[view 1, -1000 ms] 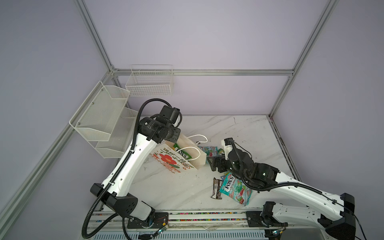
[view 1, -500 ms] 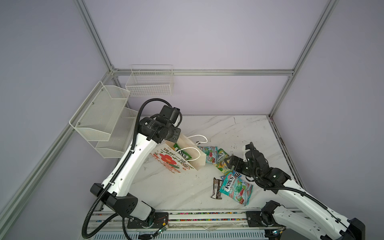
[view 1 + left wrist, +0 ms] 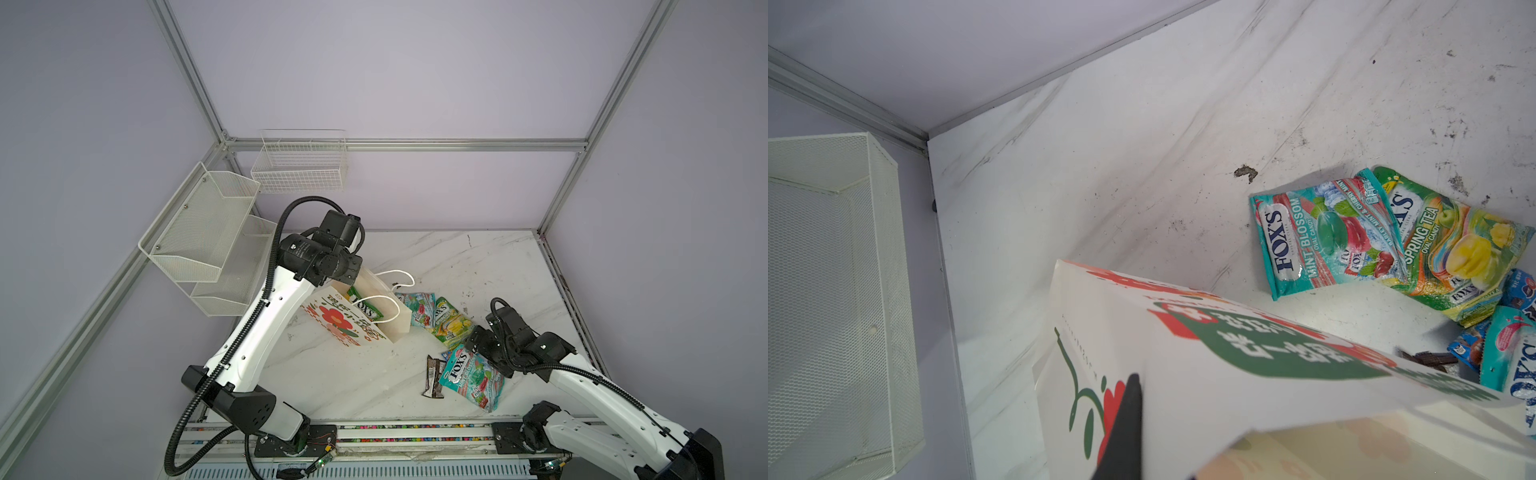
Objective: Place the snacks into the paper bag
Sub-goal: 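Move the right gripper down toward the teal Mint Blossom candy bag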
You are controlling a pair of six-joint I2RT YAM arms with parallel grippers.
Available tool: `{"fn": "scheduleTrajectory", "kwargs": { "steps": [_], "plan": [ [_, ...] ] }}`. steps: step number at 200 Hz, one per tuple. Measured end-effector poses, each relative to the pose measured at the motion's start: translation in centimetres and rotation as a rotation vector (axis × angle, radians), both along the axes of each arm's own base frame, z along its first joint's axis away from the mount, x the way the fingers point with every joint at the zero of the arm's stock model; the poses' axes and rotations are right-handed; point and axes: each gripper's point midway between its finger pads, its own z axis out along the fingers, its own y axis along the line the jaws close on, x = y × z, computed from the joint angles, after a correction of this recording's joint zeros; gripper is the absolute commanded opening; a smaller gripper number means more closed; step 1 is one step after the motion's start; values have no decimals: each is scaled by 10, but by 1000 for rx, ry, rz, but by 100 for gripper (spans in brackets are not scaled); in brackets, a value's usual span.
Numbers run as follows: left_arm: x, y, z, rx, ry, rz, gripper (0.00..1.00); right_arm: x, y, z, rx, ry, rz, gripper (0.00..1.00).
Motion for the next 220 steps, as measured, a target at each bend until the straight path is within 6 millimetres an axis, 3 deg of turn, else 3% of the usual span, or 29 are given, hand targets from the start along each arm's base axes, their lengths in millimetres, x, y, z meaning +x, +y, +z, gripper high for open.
{"fn": "scheduleTrajectory", "kwargs": {
  "steps": [45, 85, 138, 220],
  "plan": [
    [3, -2, 0, -1, -4, -2, 0, -18, -21, -10, -80, 81, -59, 97],
    [3, -3, 0, -5, -5, -5, 0, -17, -12, -4, -11, 3, 0, 97],
    [4, -3, 0, -7, -8, -5, 0, -18, -3, -39, -31, 83, 57, 97],
    [8, -5, -2, -7, -9, -5, 0, -7, 11, -58, -3, 80, 85, 95]
  ]
}}
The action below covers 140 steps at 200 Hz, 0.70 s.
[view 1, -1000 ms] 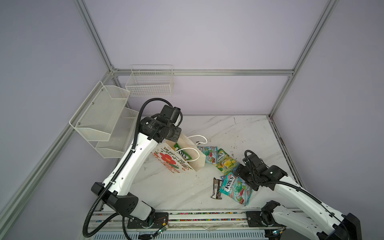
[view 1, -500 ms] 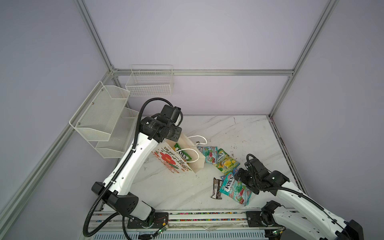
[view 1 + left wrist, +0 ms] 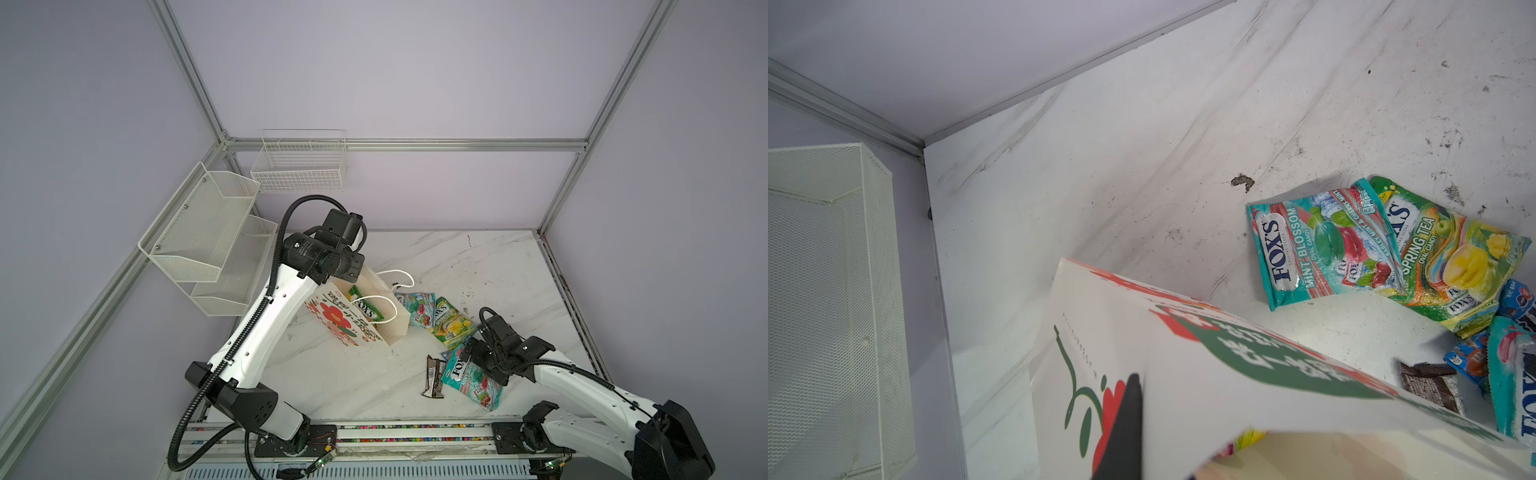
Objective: Place the snacks into the paper bag
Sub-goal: 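Move the right gripper down toward the teal Mint Blossom candy bag, then close the right gripper on the teal Mint Blossom bag's edge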
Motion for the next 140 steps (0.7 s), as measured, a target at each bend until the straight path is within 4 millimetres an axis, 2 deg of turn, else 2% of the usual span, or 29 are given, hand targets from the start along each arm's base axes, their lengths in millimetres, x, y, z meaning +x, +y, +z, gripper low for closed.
{"fn": "scheduleTrajectory", "kwargs": {
  "steps": [96, 140],
  "plan": [
    [1, 0, 0, -1, -3, 0, 0, 18, 33, 1, 103, -42, 16, 93],
    [1, 0, 0, 0, -3, 0, 0, 28, 60, -2, 123, -47, 50, 92]
  ]
}}
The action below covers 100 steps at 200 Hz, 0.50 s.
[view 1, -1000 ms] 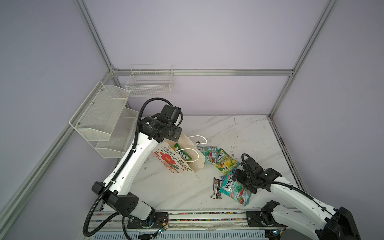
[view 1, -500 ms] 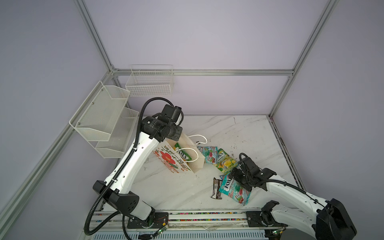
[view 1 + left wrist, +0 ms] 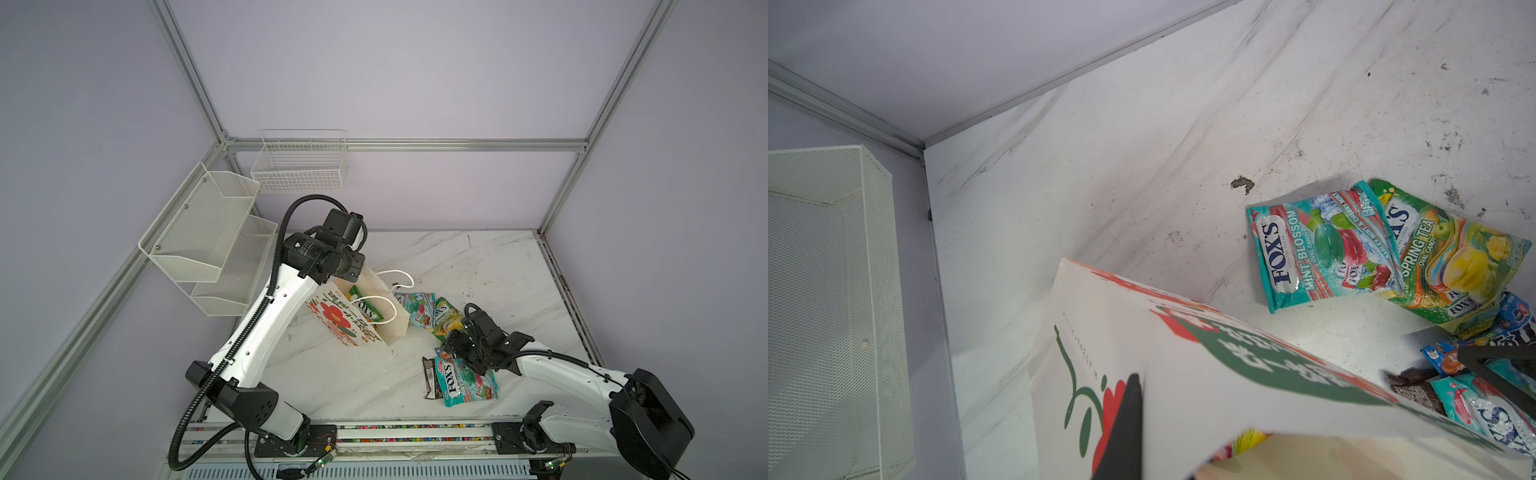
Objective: Place the snacks into the paper bag
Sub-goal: 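Close the right gripper on the teal Mint Blossom bag's edge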
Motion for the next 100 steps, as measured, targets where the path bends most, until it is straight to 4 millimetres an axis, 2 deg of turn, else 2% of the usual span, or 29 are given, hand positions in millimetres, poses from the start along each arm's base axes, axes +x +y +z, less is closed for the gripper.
{"fn": "scheduleTrajectory", "kwargs": {
  "steps": [42, 76, 100],
  "plan": [
    [0, 0, 0, 1, -1, 1, 0, 16, 24, 4, -8, -5, 28, 92],
    [0, 1, 0, 5, -3, 4, 0, 39, 40, 41, 30, -103, 31, 91],
    [0, 1, 0, 6, -3, 4, 0, 41, 36, 60, 42, -150, 24, 92]
  ]
}}
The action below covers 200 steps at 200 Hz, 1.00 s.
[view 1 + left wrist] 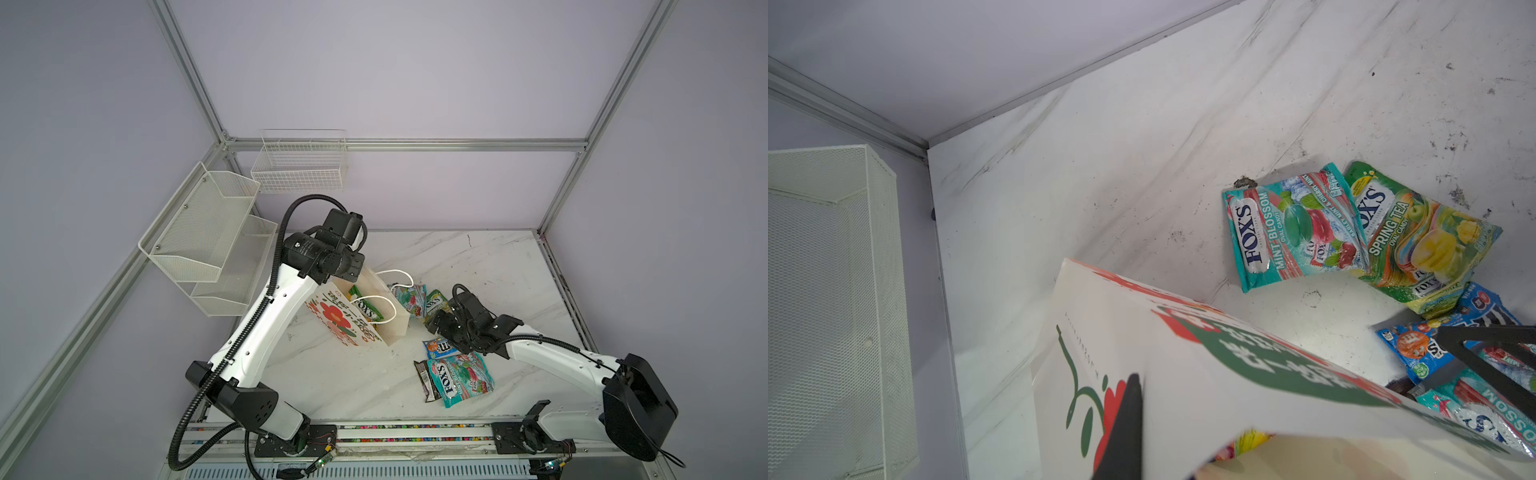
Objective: Place the snacks into the paper bag
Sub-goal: 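Close the right gripper on the teal Mint Blossom bag's edge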
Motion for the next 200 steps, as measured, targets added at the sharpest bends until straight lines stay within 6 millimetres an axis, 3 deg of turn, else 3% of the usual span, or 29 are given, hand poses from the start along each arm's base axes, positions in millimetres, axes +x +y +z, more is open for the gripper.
{"fn": "scheduleTrajectory", "kwargs": {
  "steps": [25, 68, 113, 156, 200],
  "plan": [
    [0, 0, 0, 0, 0, 0, 0, -12, -13, 11, 4, -15, -11, 92],
    [0, 0, 0, 0, 0, -1, 0, -55, -48, 17, 28, 25, -55, 97],
    [0, 0, 0, 0, 0, -2, 0, -104, -75, -4, 18, 182, -79, 97],
    [0, 0, 0, 0, 0, -2, 0, -120, -79, -11, 19, 251, -82, 97],
    [0, 0, 0, 1, 0, -1, 0, -141, -74, -49, -45, 366, -46, 97]
  ]
}}
